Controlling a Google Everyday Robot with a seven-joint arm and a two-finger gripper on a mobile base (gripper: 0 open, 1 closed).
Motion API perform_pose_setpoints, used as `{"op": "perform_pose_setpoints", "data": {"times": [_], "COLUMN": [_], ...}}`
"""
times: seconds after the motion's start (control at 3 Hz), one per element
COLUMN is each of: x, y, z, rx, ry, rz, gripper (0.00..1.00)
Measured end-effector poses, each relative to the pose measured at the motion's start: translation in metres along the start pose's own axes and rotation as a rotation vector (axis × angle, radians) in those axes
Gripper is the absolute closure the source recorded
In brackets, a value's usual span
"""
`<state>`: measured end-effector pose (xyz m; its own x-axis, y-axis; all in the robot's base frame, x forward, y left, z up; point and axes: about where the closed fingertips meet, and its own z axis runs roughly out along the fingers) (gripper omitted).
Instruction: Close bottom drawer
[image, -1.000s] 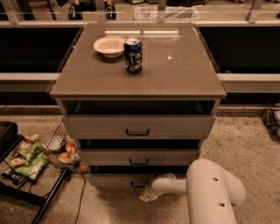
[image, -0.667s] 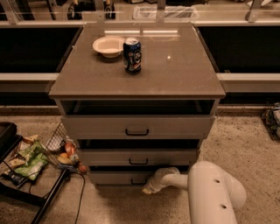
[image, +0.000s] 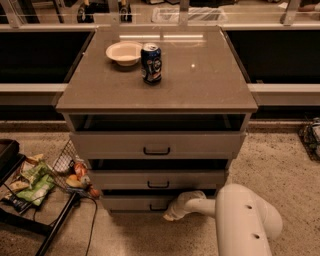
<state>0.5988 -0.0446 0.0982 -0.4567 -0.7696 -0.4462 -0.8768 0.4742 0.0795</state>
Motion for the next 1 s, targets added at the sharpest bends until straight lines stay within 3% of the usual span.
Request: {"op": "perform_pose_setpoints", "data": {"times": [0.33,0.67,1.0], "x": [0.016,0.06,0.125], "y": [0.019,0.059,0.096], "z": [-0.008,-0.041,-0.101], "rx": [-0.024,-0.103,-0.177], "ry": [0.017,0.064,0.167], "rz": [0.012,-0.004,-0.009], "gripper": [1.0,1.0,1.0]}}
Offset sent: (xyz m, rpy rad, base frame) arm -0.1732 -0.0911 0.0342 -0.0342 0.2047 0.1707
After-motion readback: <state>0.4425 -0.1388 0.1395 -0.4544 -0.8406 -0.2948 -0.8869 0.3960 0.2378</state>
